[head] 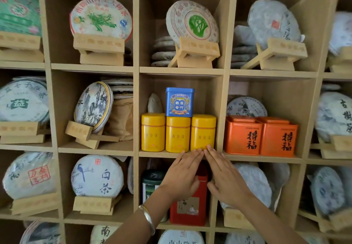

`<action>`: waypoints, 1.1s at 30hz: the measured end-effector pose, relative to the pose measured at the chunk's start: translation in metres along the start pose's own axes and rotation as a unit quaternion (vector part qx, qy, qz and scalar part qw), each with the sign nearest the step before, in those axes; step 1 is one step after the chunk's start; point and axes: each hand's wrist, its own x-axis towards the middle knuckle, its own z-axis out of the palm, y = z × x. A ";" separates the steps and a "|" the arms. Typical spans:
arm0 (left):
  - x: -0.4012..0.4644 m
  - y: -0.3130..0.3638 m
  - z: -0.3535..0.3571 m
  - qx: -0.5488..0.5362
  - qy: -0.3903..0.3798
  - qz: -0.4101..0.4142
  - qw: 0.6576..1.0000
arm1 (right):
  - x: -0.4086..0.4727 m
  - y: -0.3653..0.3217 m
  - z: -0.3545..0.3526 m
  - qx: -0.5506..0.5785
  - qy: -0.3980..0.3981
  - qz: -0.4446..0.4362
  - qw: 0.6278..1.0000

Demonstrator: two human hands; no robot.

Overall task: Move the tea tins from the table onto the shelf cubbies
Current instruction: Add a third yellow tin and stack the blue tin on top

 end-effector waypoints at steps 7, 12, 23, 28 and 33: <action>-0.002 -0.001 0.002 0.004 0.016 0.010 1.000 | -0.003 -0.002 0.004 0.004 0.004 0.003 1.000; -0.003 -0.002 0.002 0.007 0.019 0.013 1.000 | -0.002 -0.004 0.004 0.016 -0.003 -0.001 1.000; 0.014 -0.032 -0.060 -0.013 0.160 -0.022 0.987 | 0.045 -0.030 -0.047 0.021 0.079 -0.025 0.996; 0.012 -0.052 -0.089 0.018 0.165 -0.056 0.985 | 0.081 -0.045 -0.060 0.003 0.082 -0.025 0.996; 0.000 -0.057 -0.091 -0.003 0.149 -0.065 0.987 | 0.083 -0.048 -0.056 0.002 0.069 -0.019 0.997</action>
